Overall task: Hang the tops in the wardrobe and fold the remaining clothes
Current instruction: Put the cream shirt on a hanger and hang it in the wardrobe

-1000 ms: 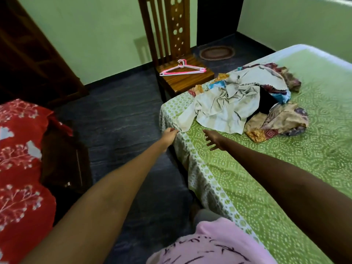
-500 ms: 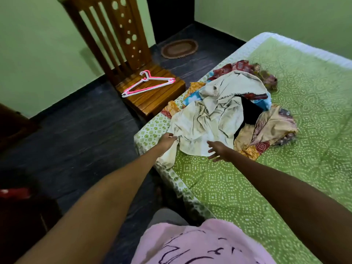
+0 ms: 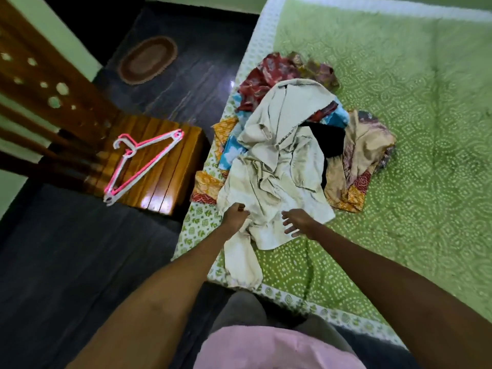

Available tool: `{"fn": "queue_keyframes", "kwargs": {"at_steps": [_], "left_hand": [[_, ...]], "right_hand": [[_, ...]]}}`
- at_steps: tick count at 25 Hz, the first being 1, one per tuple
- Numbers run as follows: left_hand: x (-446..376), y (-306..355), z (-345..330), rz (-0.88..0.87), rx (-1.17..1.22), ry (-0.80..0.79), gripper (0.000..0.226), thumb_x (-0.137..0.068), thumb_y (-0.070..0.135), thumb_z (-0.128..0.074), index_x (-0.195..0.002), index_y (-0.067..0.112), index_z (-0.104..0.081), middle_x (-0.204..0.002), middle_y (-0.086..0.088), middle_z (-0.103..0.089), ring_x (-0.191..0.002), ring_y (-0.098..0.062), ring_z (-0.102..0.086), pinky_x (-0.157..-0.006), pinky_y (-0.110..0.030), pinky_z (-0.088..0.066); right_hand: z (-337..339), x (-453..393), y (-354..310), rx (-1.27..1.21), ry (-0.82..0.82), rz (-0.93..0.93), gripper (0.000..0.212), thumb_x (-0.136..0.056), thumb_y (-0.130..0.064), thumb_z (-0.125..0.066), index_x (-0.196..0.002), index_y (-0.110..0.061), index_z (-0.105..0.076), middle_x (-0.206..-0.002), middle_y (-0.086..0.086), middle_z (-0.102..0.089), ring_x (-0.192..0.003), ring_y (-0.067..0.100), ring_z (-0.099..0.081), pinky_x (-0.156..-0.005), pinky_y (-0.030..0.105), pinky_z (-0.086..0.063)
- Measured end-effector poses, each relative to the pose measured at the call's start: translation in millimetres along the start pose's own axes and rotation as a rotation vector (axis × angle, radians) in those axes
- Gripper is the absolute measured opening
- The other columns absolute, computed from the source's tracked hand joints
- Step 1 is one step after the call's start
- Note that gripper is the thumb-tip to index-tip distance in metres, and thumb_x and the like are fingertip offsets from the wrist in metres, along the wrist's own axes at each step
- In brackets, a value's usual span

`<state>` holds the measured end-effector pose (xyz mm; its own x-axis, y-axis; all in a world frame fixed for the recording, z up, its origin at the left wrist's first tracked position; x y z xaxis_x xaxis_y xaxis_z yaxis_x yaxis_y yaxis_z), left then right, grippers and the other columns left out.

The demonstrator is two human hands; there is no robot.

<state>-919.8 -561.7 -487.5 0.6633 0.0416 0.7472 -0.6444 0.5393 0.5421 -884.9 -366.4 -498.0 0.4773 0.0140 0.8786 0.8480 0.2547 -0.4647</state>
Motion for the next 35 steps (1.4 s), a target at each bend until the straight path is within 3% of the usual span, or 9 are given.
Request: {"fn": "queue_keyframes", "kwargs": {"at_steps": [5, 10, 15, 17, 20, 23, 27, 32, 35], "left_hand": [[-53, -24, -16, -0.089, -0.209, -0.141, 0.026, -0.089, 0.006, -0.056, -0.111, -0.005, -0.063, -0.118, -0.022, -0.059, -0.113, -0.035, -0.054, -0.084, -0.030, -0.044], [-99, -60, -52, -0.327, -0.618, -0.245, 0.036, -0.078, 0.015, -0.043, -0.091, 0.001, -0.073, -0.128, -0.020, -0.056, -0.135, -0.032, -0.037, -0.111, -0.042, -0.027], [-109, -79, -65, -0.388, -0.934, -0.302, 0.059, -0.081, 0.022, -0.062, -0.138, 0.019, -0.045, -0.158, -0.012, -0.003, -0.146, -0.029, 0.000, -0.115, -0.046, -0.007], [-110, -72, -64, -0.369, -0.783, -0.244, 0.074, -0.079, 0.024, -0.069, -0.142, 0.007, -0.034, -0.154, -0.019, -0.018, -0.144, -0.032, -0.012, -0.113, -0.046, -0.013], [-100, -43, -40, -0.224, 0.034, 0.167, 0.038, -0.083, 0.009, -0.065, -0.115, -0.004, -0.049, -0.111, -0.025, -0.058, -0.111, -0.039, -0.055, -0.083, -0.030, -0.041], [-92, -18, -7, 0.041, 0.539, 0.406, 0.028, -0.095, 0.003, -0.044, -0.124, 0.001, -0.043, -0.110, -0.010, -0.052, -0.106, -0.026, -0.054, -0.074, -0.020, -0.037], [-103, -12, 19, -0.035, 0.565, 0.300, 0.039, -0.093, 0.010, -0.047, -0.131, 0.003, -0.048, -0.124, -0.013, -0.056, -0.107, -0.022, -0.055, -0.086, -0.030, -0.046], [-89, -6, 1, -0.026, 0.544, 0.244, 0.029, -0.095, 0.010, -0.050, -0.123, 0.002, -0.054, -0.114, -0.007, -0.060, -0.105, -0.018, -0.056, -0.079, -0.011, -0.047], [-69, -3, -30, -0.061, 0.439, 0.141, 0.033, -0.095, 0.001, -0.042, -0.127, -0.001, -0.051, -0.119, -0.007, -0.058, -0.109, -0.020, -0.055, -0.080, -0.013, -0.046]], "right_hand": [[-29, -43, 6, -0.075, 0.074, -0.086, 0.023, -0.097, -0.024, -0.049, -0.111, -0.006, -0.054, -0.091, 0.007, -0.052, -0.058, 0.017, -0.054, -0.046, 0.022, -0.041], [-29, -100, 17, -0.406, 0.250, -0.149, 0.008, -0.087, -0.013, -0.064, -0.089, -0.008, -0.059, -0.077, 0.003, -0.055, -0.065, 0.012, -0.050, -0.053, 0.021, -0.039], [-62, -132, 5, -0.562, 0.269, -0.184, 0.008, -0.082, -0.013, -0.069, -0.087, -0.006, -0.066, -0.082, 0.005, -0.063, -0.073, 0.014, -0.058, -0.064, 0.023, -0.045], [-76, -123, -18, -0.576, 0.167, -0.053, 0.005, -0.081, -0.005, -0.068, -0.086, -0.002, -0.068, -0.078, 0.006, -0.064, -0.074, 0.015, -0.059, -0.066, 0.026, -0.047], [-78, -103, -54, -0.590, -0.110, 0.115, 0.007, -0.084, -0.001, -0.062, -0.082, -0.001, -0.069, -0.080, 0.005, -0.068, -0.074, 0.015, -0.063, -0.072, 0.025, -0.051], [-58, -100, -77, -0.493, -0.100, 0.142, 0.018, -0.088, 0.000, -0.055, -0.077, -0.006, -0.067, -0.069, 0.003, -0.069, -0.060, 0.015, -0.064, -0.062, 0.024, -0.052], [-5, -135, -88, -0.338, 0.461, 0.021, 0.011, -0.084, -0.013, -0.060, -0.078, -0.004, -0.059, -0.086, 0.021, -0.067, -0.070, 0.025, -0.059, -0.063, 0.040, -0.051], [-46, -119, -90, -0.382, -0.273, -0.253, 0.047, -0.086, -0.051, -0.056, -0.098, -0.006, -0.058, -0.090, 0.011, -0.062, -0.082, 0.023, -0.061, -0.075, 0.035, -0.050], [-70, -100, -79, -0.819, -0.185, -0.096, 0.041, -0.091, -0.047, -0.052, -0.087, -0.010, -0.069, -0.092, 0.012, -0.068, -0.070, 0.017, -0.065, -0.065, 0.026, -0.052]]}}
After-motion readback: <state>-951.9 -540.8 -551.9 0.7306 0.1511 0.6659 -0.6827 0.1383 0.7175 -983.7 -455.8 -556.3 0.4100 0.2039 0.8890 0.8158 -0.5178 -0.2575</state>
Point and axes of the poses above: each hand's wrist, its own x-axis away from the middle knuckle, its own z-axis out of the back of the hand, y = z × x, the point moved 4 cm from there along -x, towards the middle knuckle
